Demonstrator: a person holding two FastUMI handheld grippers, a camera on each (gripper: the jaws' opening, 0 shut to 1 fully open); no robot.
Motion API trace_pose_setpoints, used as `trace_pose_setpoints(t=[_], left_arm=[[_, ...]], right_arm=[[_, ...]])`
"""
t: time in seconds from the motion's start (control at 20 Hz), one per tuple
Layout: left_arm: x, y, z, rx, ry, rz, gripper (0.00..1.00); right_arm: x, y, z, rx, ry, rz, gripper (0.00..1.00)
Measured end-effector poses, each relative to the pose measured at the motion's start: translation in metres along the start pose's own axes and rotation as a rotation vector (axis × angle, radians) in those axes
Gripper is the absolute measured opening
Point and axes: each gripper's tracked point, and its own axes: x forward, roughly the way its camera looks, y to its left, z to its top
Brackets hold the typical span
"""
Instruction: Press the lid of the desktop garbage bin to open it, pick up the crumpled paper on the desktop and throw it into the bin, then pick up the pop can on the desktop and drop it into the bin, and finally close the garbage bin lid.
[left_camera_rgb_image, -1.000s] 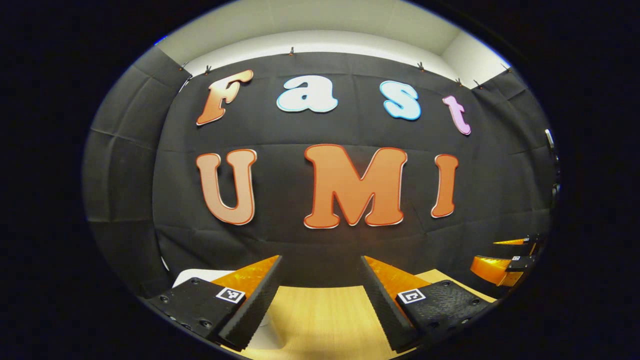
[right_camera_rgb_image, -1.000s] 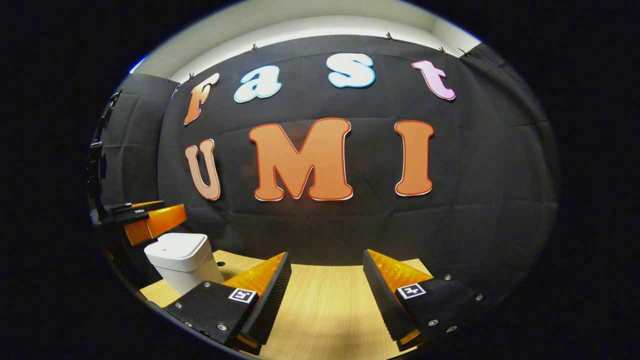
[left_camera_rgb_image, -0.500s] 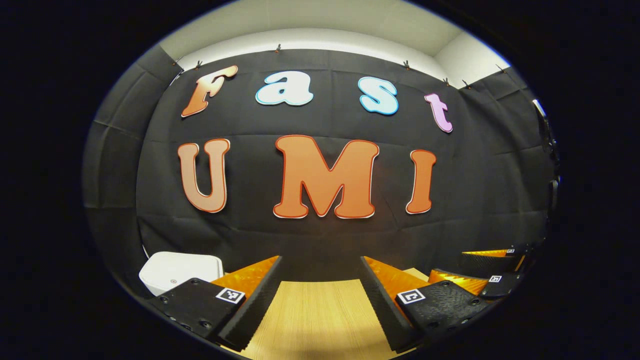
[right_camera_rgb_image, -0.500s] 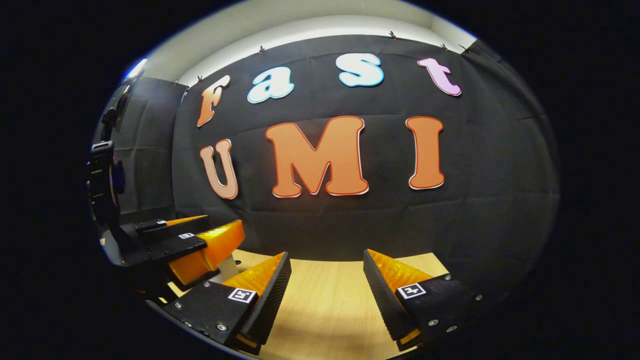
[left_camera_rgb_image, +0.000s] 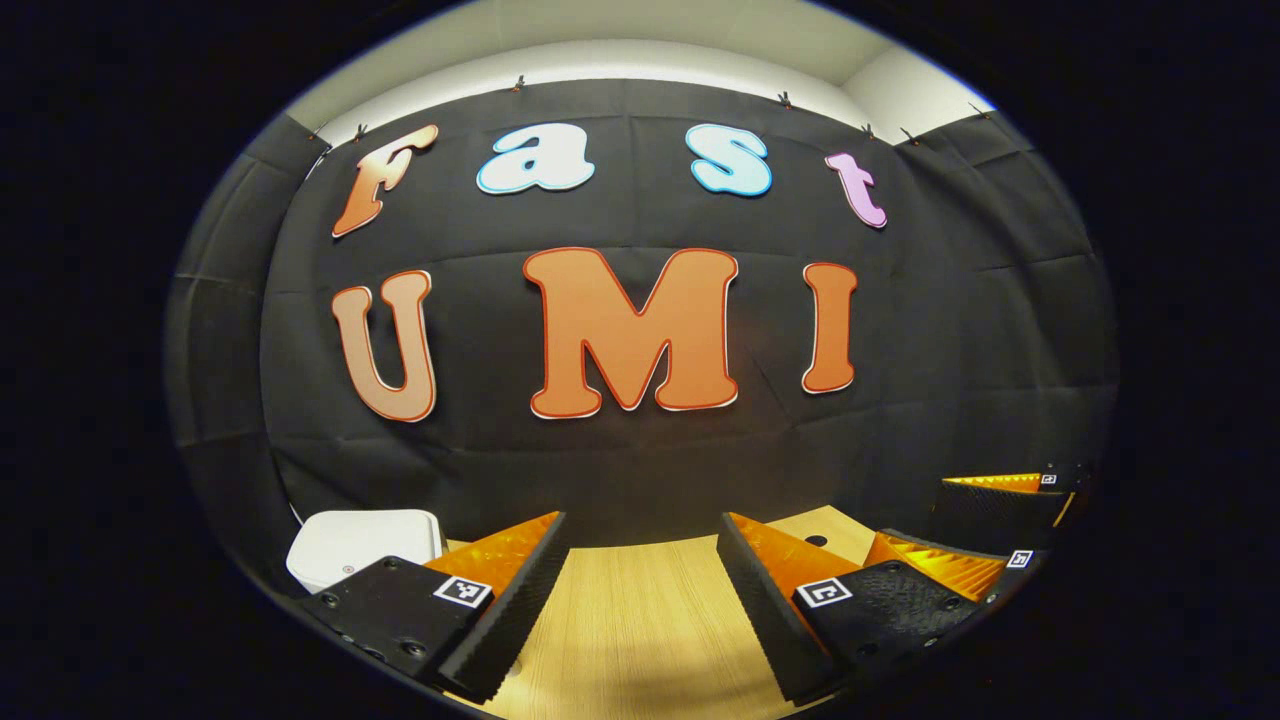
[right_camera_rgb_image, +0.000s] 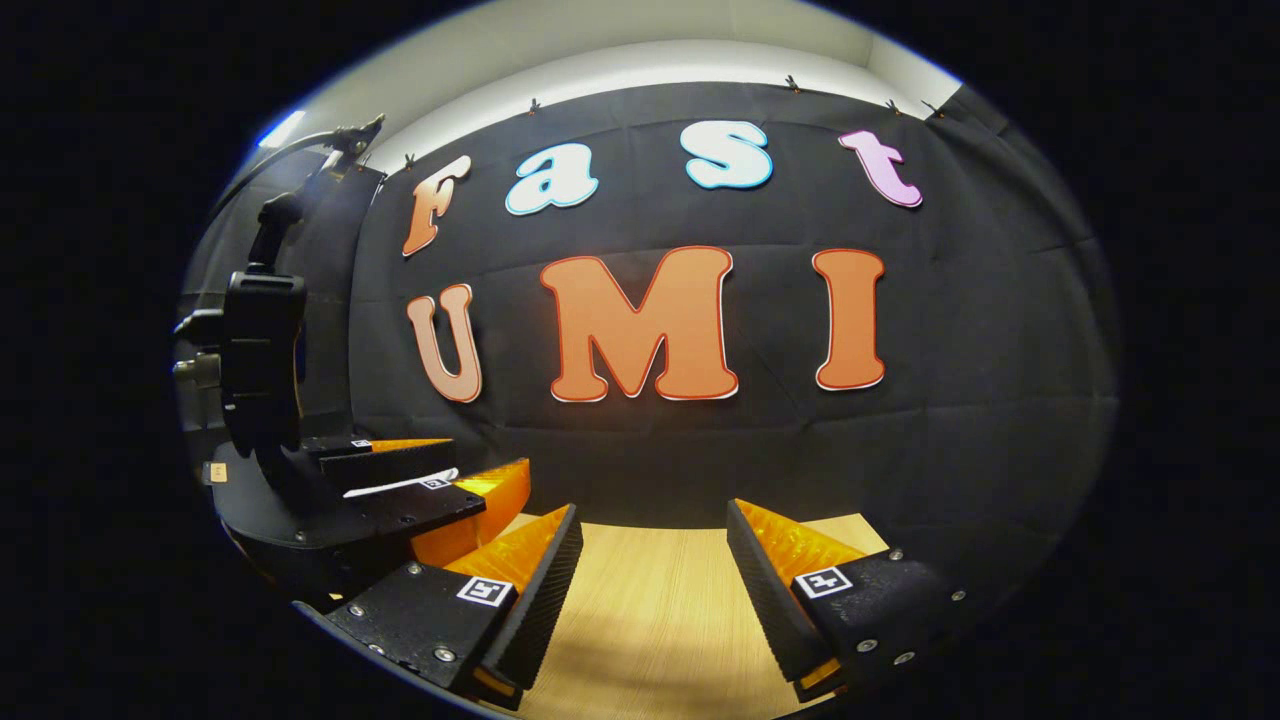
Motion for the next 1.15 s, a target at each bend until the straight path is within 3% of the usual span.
trace_pose_setpoints(t=[0.55,1.15], left_arm=[[-0.019,0.026,0.016,-0.049,-0.071,0.071,0.94],[-0.018,0.035,0.013,-0.051,-0.106,0.086,0.96]], right_arm=[[-0.004,0.0,0.002,-0.05,-0.003,-0.02,0.87],[0.012,-0.011,-0.003,-0.065,0.034,-0.026,0.87]])
